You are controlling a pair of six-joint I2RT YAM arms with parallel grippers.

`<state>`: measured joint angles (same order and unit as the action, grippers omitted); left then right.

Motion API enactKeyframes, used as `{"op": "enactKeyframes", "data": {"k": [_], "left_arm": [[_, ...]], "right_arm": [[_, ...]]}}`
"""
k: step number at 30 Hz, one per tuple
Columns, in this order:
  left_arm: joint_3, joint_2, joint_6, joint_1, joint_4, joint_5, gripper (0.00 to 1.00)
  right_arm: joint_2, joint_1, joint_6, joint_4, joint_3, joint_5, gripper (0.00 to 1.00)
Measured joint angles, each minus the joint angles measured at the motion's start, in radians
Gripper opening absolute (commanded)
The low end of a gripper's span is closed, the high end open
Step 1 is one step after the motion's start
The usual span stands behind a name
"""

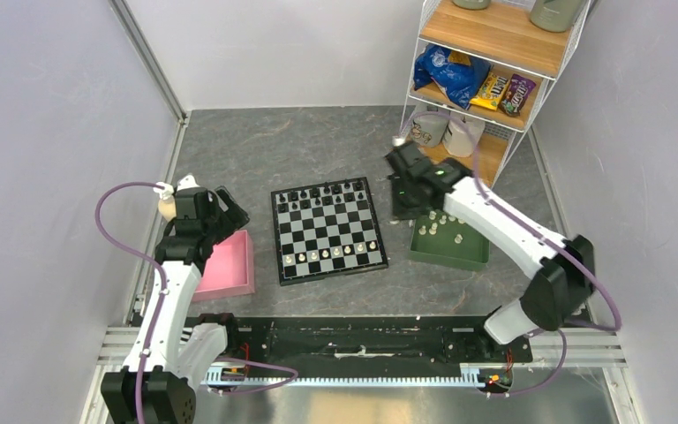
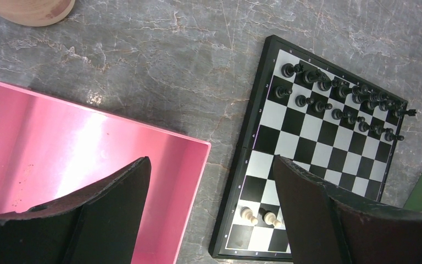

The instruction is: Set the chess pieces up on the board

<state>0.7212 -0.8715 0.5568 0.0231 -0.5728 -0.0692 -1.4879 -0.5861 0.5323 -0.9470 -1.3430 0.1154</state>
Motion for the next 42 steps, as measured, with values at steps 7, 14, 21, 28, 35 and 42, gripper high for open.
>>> {"op": "enactKeyframes", "data": {"k": [7, 14, 21, 28, 35, 42], "left_arm": [[-0.001, 0.045, 0.002, 0.0, -0.006, -0.041, 0.89], [-0.001, 0.079, 0.013, 0.0, -0.029, -0.116, 0.9], [-0.001, 0.1, 0.034, 0.0, -0.05, -0.173, 0.9], [-0.001, 0.116, 0.048, 0.0, -0.077, -0.21, 0.9], [-0.001, 0.125, 0.055, 0.0, -0.084, -0.218, 0.9], [-0.001, 0.128, 0.056, 0.0, -0.084, -0.217, 0.9]], "right_arm": [[-0.292, -0.335, 0.048, 0.043, -0.217, 0.011, 0.17], [-0.524, -0.522, 0.043, 0.057, -0.383, -0.033, 0.18], [-0.638, -0.554, 0.032, 0.064, -0.506, -0.049, 0.18], [-0.737, -0.559, 0.025, 0.063, -0.589, -0.055, 0.18], [-0.795, -0.561, 0.022, 0.047, -0.646, -0.055, 0.19], [-0.806, -0.562, 0.017, 0.039, -0.674, -0.059, 0.2]]}}
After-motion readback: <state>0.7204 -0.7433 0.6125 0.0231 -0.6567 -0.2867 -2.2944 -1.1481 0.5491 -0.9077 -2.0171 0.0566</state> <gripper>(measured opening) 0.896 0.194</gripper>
